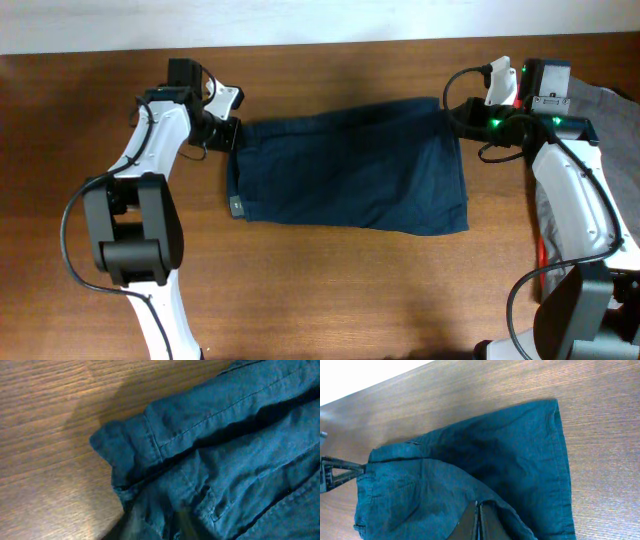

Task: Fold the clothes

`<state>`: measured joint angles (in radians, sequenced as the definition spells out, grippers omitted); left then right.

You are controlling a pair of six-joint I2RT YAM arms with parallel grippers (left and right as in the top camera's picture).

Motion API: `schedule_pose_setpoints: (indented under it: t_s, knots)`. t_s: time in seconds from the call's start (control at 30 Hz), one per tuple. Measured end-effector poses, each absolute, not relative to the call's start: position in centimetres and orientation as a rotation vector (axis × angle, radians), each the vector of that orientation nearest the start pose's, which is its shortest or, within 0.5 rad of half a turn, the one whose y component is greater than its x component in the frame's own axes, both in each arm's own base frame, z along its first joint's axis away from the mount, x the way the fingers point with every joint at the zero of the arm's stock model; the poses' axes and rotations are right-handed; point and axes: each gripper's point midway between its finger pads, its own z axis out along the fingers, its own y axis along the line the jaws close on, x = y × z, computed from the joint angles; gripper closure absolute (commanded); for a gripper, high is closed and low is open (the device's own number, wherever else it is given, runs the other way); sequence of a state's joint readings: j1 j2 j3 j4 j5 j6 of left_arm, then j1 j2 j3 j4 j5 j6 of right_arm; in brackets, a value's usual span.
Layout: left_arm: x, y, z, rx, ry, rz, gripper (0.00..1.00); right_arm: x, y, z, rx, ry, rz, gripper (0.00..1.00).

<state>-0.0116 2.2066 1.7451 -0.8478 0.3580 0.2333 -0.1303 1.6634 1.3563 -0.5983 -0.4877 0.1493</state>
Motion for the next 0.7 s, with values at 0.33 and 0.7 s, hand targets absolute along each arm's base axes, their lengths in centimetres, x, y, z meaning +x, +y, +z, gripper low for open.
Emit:
schedule_pose_setpoints:
  t_s: [0.33,0.7]
  knots:
    - [48.0,-6.7,4.1,0.41,2.792,-0.488,1.0,44.3,2.1,18.1,0.136,2.424,0.595,0.96]
    - [46.4,-4.8,11.2,0.357,2.74,-0.472,1.0,45.7,1.4,20.5,0.137,2.361,0.543,0.96]
